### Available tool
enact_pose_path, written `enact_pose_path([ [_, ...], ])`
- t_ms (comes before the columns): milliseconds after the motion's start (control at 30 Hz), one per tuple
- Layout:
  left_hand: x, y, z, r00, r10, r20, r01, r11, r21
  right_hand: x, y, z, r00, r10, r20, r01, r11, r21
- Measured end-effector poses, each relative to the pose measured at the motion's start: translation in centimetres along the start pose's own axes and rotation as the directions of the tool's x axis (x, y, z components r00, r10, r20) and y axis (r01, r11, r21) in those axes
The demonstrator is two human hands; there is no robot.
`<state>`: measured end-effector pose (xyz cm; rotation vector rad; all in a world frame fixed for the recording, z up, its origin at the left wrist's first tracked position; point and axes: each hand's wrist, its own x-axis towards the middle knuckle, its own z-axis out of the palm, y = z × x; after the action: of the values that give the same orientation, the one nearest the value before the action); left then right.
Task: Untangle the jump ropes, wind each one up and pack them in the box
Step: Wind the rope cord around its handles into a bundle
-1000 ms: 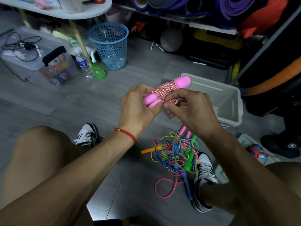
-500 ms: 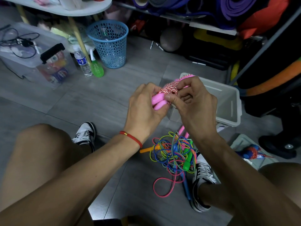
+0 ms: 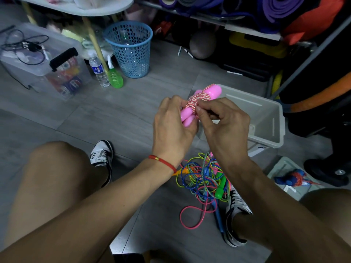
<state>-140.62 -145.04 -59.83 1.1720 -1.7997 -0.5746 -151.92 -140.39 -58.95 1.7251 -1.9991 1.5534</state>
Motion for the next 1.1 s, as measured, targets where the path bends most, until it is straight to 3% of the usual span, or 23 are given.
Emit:
enact_pose_path([
  [267,-0.1,0.2,-0.1,0.999,0.005,-0.054,-0.006,1.0,-0.028,0.5,0.0,0.1,0.998,-0.022,0.062,0.02,0.999,0.039],
  [400,0.0,0.3,-0.1,0.997,0.017,-0.079,-0.022,0.998,-0.058,0.7,0.3,0.1,0.992,-0.118,0.055,0.118,0.993,-0.009],
  [633,-0.7,0.3,0.3,0.999,0.051,-0.001,-0.05,0.987,-0.154,1.5,1.1,-0.2,0.992,-0.115,0.043,0.116,0.993,-0.028],
  [833,-0.6,0.4,0.1,0.987,-0.064,0.148,0.11,0.94,-0.324,1.6,1.5,0.0,0.996,-0.09,0.008,0.09,0.996,-0.019],
  [867,-0.3,0.5,-0.2,0.97,-0.131,0.207,0.205,0.895,-0.395,1.8,1.7,-0.1,0.995,-0.1,0.006,0.1,0.995,-0.017],
  [967,0.7,0.9,-1.1,0.887,-0.278,0.368,0.458,0.624,-0.633,1.9,1.7,-0.4,0.987,-0.156,0.03,0.157,0.988,-0.009],
  [1100,1.0,0.5,-1.7,0.913,-0.266,0.309,0.398,0.743,-0.537,1.4,1.2,-0.5,0.964,-0.239,0.119,0.235,0.971,0.044],
])
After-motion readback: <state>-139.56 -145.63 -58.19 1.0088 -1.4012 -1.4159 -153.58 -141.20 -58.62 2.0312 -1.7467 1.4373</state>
